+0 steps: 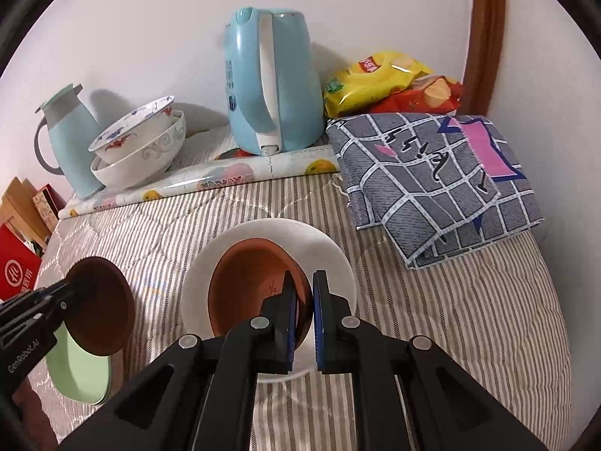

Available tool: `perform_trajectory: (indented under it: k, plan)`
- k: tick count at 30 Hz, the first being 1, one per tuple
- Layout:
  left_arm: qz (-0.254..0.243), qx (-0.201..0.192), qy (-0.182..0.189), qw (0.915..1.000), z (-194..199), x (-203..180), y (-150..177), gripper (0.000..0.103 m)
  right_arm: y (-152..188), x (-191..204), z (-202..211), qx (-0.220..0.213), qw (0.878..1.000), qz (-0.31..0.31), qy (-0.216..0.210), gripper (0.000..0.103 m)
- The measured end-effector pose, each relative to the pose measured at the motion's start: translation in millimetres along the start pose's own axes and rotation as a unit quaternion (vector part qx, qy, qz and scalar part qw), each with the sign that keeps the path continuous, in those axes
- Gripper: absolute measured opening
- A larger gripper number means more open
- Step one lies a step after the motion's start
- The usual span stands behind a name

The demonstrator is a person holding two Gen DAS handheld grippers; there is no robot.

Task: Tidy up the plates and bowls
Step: 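Carry the terracotta dish into the white bowl and open the right gripper while the left holds its dish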

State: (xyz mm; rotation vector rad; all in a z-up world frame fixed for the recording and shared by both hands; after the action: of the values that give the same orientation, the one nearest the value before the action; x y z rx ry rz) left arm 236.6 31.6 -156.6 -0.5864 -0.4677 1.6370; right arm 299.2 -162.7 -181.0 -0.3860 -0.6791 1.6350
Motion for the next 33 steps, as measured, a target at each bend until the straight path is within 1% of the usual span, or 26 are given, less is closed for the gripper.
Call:
perform_trajectory:
  k: [7,13,26,33]
  plan:
    - [0.009,0.005,-0.011,0.9999,-11,9,-3,0.009,3,4,-22,0.019,1.0,0.008,-0.007,0.008]
    - [0.012,0.006,-0.012,0.9998,-15,8,-3,0.01,6,3,-35,0.035,0.999,0.012,-0.009,0.008]
    - [0.016,0.015,-0.013,0.9997,-26,7,-1,0.01,6,4,-47,0.05,0.998,0.02,-0.012,0.008]
    - [0.021,0.02,-0.015,0.9995,-32,10,-1,0.01,6,6,-53,0.066,0.997,0.039,-0.006,0.008]
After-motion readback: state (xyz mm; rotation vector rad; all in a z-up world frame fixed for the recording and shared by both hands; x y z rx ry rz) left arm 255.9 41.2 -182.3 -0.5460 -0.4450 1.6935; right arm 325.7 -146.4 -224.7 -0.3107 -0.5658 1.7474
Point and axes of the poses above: each gripper's, at about its wrist camera, not at the fingertips, and z roughly against the way its jaws point, x to its left, y to its underside, the point moved 8 cm from there along -z, roughly the way its jaws point, and after that the axes turned 2 degrees about -y, right-handed, at the moved point
